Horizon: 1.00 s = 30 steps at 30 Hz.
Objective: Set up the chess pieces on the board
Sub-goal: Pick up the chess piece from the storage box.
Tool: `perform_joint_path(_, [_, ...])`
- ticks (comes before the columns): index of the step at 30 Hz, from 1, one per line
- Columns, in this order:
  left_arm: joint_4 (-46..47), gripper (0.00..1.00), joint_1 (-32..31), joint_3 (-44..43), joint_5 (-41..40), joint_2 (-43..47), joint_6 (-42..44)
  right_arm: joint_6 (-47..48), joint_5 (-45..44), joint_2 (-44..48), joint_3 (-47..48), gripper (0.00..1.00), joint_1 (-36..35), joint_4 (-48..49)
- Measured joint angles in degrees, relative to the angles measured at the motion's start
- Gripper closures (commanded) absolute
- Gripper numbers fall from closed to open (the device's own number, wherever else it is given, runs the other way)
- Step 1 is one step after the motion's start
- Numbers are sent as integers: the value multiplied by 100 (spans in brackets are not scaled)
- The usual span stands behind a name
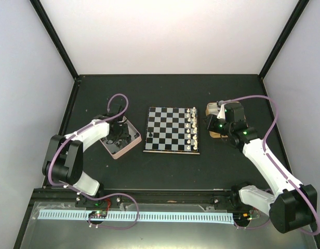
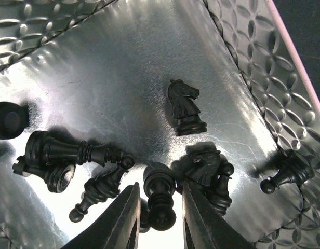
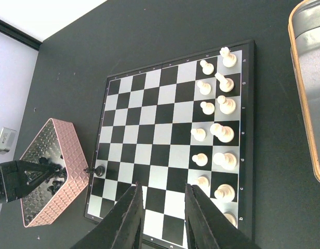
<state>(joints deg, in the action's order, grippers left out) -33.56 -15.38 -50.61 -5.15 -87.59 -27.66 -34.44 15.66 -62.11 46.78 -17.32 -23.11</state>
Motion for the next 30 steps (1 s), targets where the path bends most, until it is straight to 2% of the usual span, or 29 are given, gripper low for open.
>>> perform_joint_path(4, [72,79,15,-15,22,-96,26,0,0,0,0,76,0,0])
perform_joint_path(8, [107,91,44,-92,22,-212,70,0,2,0,0,76,0,0])
perform_joint_path(11, [107,95,57,-107,15,-216,114,0,2,2,0,77,0,0])
perform_joint_path(23, [-129,95,68,-444,96,125,275,-2,68,52,0,77,0,7])
perform_joint_path(30, [-284,93,42,-992,916,461,501,-17,103,92,0,77,0,9])
